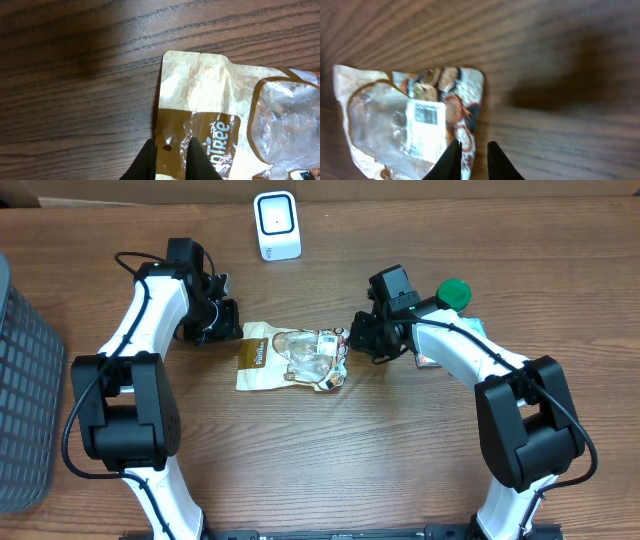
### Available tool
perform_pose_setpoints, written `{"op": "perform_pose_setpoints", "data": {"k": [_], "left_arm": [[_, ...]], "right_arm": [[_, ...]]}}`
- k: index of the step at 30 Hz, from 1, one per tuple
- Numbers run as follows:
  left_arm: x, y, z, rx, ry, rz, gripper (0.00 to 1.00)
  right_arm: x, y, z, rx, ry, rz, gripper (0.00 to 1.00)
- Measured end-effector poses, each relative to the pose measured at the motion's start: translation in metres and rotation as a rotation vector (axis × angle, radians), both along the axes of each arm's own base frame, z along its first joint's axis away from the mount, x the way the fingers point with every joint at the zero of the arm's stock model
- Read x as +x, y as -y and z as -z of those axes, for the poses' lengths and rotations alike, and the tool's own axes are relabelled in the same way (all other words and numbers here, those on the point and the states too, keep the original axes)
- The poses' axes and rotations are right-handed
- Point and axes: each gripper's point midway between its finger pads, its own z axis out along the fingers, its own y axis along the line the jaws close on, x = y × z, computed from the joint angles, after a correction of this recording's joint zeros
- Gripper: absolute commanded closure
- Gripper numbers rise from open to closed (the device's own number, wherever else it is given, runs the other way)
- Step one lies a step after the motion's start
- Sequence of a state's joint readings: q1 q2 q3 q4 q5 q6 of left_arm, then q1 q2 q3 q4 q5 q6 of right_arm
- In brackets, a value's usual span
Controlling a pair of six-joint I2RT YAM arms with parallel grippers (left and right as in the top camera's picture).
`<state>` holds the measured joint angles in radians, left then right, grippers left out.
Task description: Scan the item barcode
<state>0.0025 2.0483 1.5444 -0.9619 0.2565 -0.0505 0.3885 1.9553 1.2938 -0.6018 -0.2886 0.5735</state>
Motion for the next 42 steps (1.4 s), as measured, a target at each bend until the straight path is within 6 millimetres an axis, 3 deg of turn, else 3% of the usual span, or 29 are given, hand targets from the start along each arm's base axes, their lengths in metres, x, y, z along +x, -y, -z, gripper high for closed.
{"op": "perform_pose_setpoints", "data": {"k": [3,9,16,20,23,26,33,35,38,42], "left_arm": [[0.000,0.000,0.000,0.000,0.000,0.000,0.93],[0.000,0.000,0.000,0.000,0.000,0.000,0.93],[0.000,0.000,0.000,0.000,0.000,0.000,0.93],[0.000,0.000,0.000,0.000,0.000,0.000,0.93],[0.000,0.000,0.000,0.000,0.000,0.000,0.93],[0.000,0.000,0.000,0.000,0.000,0.000,0.93],[0.000,0.000,0.000,0.000,0.000,0.000,0.96],[0.000,0.000,0.000,-0.001,-0.001,0.000,0.96],[-0.001,0.001,0.000,-0.007,-0.005,0.001,0.96],[-0.005,0.006,0.002,-0.027,-0.015,0.006,0.96]], "right_arm": [[-0.010,0.004,0.004,-0.010,-0.054,0.023,0.82],[-0.016,-0.008,-0.001,0.057,-0.089,0.012,0.65],[-0.029,-0.022,0.001,0.095,-0.122,-0.029,0.64],[-0.038,-0.032,0.013,0.115,-0.168,-0.056,0.74],[-0.041,-0.039,0.019,0.135,-0.181,-0.073,0.96],[-0.037,-0.043,0.021,0.153,-0.156,-0.084,0.96],[-0.001,-0.056,0.006,0.205,0.061,-0.178,0.96],[0.014,-0.062,-0.003,0.224,0.156,-0.209,0.93],[0.030,-0.068,-0.014,0.243,0.252,-0.228,0.70],[0.038,-0.067,-0.017,0.219,0.300,-0.233,0.58]]}}
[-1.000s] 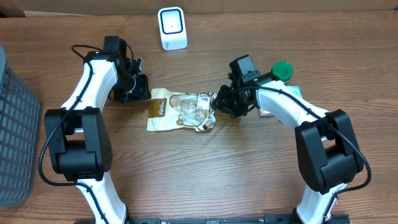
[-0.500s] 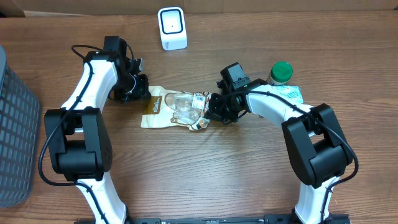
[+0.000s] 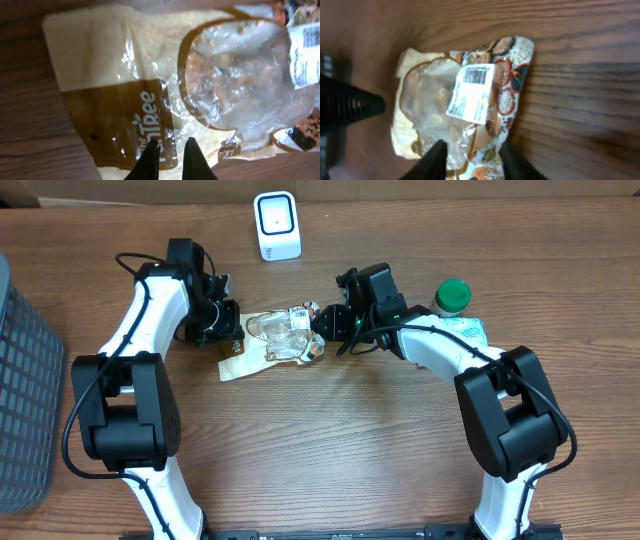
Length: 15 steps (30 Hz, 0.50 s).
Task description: Scan the item barcode
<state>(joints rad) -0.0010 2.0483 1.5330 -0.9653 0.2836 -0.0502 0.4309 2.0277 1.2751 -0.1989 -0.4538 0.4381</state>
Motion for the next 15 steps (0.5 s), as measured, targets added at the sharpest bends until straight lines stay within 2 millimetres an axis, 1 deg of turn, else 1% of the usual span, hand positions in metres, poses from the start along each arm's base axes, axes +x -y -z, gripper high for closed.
{"op": "perform_pose_setpoints", "data": {"k": [2,5,7,9,11,13,15], "left_arm": [[-0.005,0.003,0.004,-0.001,-0.015,0.012,0.96],[-0.010,0.010,0.007,-0.001,-0.018,0.064,0.96],[-0.010,0.013,0.007,-0.003,-0.011,0.085,0.96],[-0.006,0.015,0.003,-0.004,0.009,0.107,0.96],[0.005,0.015,-0.006,-0.002,0.053,0.134,0.96],[0.027,0.016,-0.019,0.007,0.149,0.179,0.96],[0.049,0.017,-0.032,0.019,0.250,0.220,0.96]], "right_arm": [[-0.001,0.004,0.003,-0.015,-0.009,0.003,0.54],[-0.003,0.021,0.010,-0.040,-0.062,0.029,0.48],[-0.003,0.036,0.013,-0.050,-0.099,0.056,0.42],[-0.001,0.055,0.010,-0.056,-0.131,0.096,0.33],[0.002,0.071,0.001,-0.055,-0.133,0.124,0.32],[0.004,0.080,-0.006,-0.056,-0.136,0.144,0.32],[0.003,0.082,-0.007,-0.068,-0.136,0.151,0.30]]}}
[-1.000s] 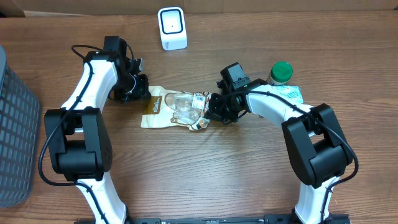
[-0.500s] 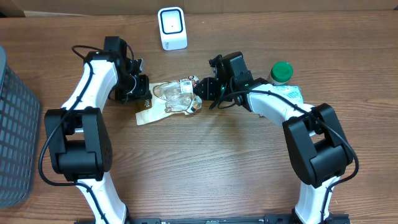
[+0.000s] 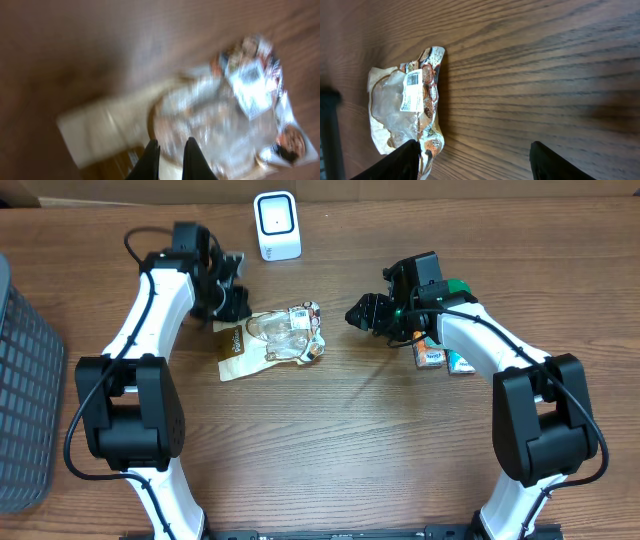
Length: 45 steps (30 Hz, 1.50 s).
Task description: Scan the item barcode
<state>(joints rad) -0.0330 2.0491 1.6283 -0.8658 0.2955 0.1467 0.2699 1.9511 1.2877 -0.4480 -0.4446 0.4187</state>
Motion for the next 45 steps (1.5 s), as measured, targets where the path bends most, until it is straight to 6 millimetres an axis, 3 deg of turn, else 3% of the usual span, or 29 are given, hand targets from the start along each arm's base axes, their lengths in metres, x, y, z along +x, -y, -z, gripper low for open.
{"op": "perform_pose_setpoints", "data": {"k": [3,8,15,18,23,30,36,45], "left_arm": [[0.020,-0.002,-0.009,0.031,0.105,0.052,0.96],[0.034,-0.010,-0.008,0.107,0.175,0.105,0.96],[0.033,-0.023,0.034,0.231,0.113,0.160,0.96],[0.028,-0.025,0.047,0.260,0.075,0.171,0.96],[0.011,-0.036,0.053,0.309,-0.011,0.134,0.96],[-0.034,-0.043,0.059,0.308,-0.227,-0.015,0.96],[-0.071,-0.024,0.057,0.200,-0.403,-0.110,0.96],[-0.093,0.013,0.046,-0.015,-0.531,-0.142,0.96]], "right_arm": [[-0.001,0.001,0.004,-0.037,0.004,0.007,0.28],[-0.001,-0.001,0.008,-0.097,0.019,0.013,0.26],[0.000,0.000,0.009,-0.118,0.028,0.020,0.24],[0.000,0.000,0.009,-0.118,0.031,0.020,0.18],[0.002,0.001,0.009,-0.121,0.036,0.023,0.15],[0.002,0.001,0.009,-0.122,0.037,0.023,0.15],[0.001,0.001,0.009,-0.122,0.033,0.023,0.15],[-0.015,-0.014,0.006,-0.029,-0.030,-0.033,0.17]]}}
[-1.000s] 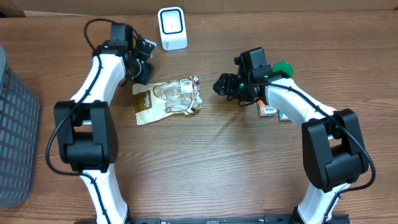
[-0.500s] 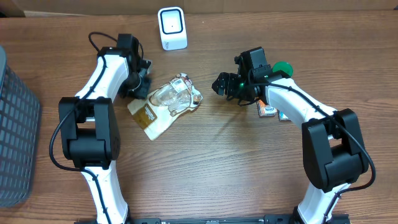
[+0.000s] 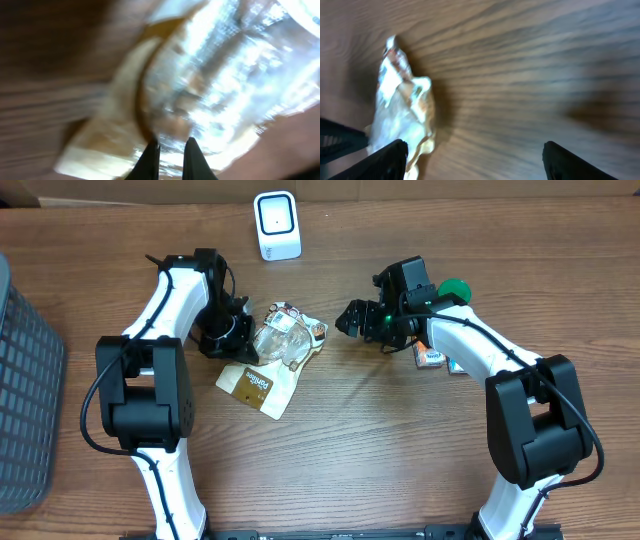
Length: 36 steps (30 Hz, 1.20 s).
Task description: Scan the item barcode
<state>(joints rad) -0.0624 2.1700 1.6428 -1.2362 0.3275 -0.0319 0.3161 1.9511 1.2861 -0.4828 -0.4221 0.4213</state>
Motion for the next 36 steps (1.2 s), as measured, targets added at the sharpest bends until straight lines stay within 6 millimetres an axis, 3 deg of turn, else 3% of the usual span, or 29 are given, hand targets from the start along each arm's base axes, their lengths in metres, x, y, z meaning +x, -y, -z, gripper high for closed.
{"op": "perform_pose_setpoints", "data": {"k": [9,14,17,22,25,28,32,36], "left_arm": [[-0.010,0.034,-0.007,-0.086,-0.032,0.025,0.96],[-0.002,0.041,-0.009,-0.106,0.012,0.062,0.96],[0.014,0.033,-0.025,-0.111,0.053,0.051,0.96],[0.058,0.003,-0.072,-0.114,0.194,-0.019,0.96],[0.075,-0.018,-0.088,-0.100,0.257,-0.059,0.95],[0.074,-0.033,-0.084,-0.048,0.252,-0.072,0.96],[0.068,-0.040,-0.067,0.025,0.224,-0.063,0.96],[0.053,-0.039,-0.031,0.075,0.168,-0.049,0.96]], "right_arm": [[-0.031,-0.012,0.001,0.089,-0.192,0.027,0.22],[-0.047,-0.035,0.005,0.082,-0.238,0.044,0.31],[-0.057,-0.058,0.007,0.072,-0.235,0.035,0.36],[-0.065,-0.098,0.010,0.082,-0.199,0.022,0.41],[-0.068,-0.108,0.022,0.080,-0.216,0.034,0.45],[-0.068,-0.110,0.038,0.074,-0.250,0.060,0.49],[-0.064,-0.111,0.038,0.084,-0.246,0.080,0.60],[-0.063,-0.108,0.042,0.072,-0.250,0.098,0.71]]}}
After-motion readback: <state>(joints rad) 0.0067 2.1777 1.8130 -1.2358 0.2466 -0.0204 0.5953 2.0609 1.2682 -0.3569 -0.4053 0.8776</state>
